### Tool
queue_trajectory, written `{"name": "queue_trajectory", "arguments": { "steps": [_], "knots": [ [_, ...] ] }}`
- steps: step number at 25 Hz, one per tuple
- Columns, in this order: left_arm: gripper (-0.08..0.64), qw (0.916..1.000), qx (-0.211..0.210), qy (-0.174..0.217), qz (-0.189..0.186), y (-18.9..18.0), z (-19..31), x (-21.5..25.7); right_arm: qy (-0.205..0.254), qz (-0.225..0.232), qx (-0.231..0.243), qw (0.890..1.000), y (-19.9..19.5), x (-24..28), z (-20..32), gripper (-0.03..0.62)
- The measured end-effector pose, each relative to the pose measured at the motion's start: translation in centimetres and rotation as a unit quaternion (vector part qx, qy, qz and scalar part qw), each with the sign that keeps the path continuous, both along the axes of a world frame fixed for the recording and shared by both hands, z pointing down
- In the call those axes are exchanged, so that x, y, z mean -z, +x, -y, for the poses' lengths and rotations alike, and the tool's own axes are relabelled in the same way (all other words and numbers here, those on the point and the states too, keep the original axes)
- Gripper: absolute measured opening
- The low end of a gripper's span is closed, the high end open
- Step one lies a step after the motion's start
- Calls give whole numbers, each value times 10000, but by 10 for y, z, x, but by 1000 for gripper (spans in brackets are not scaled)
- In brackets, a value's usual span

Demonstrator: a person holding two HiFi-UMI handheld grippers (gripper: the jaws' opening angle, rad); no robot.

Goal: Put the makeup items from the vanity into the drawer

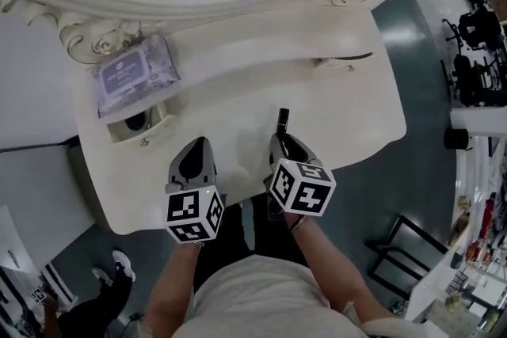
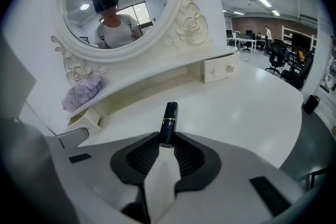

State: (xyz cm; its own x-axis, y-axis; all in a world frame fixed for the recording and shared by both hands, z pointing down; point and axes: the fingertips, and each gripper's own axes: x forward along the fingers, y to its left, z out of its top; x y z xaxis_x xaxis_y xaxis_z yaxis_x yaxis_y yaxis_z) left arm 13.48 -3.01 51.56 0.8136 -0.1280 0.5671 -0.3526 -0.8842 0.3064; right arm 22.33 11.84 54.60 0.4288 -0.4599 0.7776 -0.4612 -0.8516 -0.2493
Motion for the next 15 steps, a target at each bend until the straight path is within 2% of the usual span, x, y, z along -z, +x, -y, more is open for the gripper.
{"name": "queue_trajectory", "arguments": {
  "steps": [15],
  "knots": [
    [4,9937,1066,191,-301,-34,21,32,228,-334,994,9942,-6,41,33,100]
  ]
}}
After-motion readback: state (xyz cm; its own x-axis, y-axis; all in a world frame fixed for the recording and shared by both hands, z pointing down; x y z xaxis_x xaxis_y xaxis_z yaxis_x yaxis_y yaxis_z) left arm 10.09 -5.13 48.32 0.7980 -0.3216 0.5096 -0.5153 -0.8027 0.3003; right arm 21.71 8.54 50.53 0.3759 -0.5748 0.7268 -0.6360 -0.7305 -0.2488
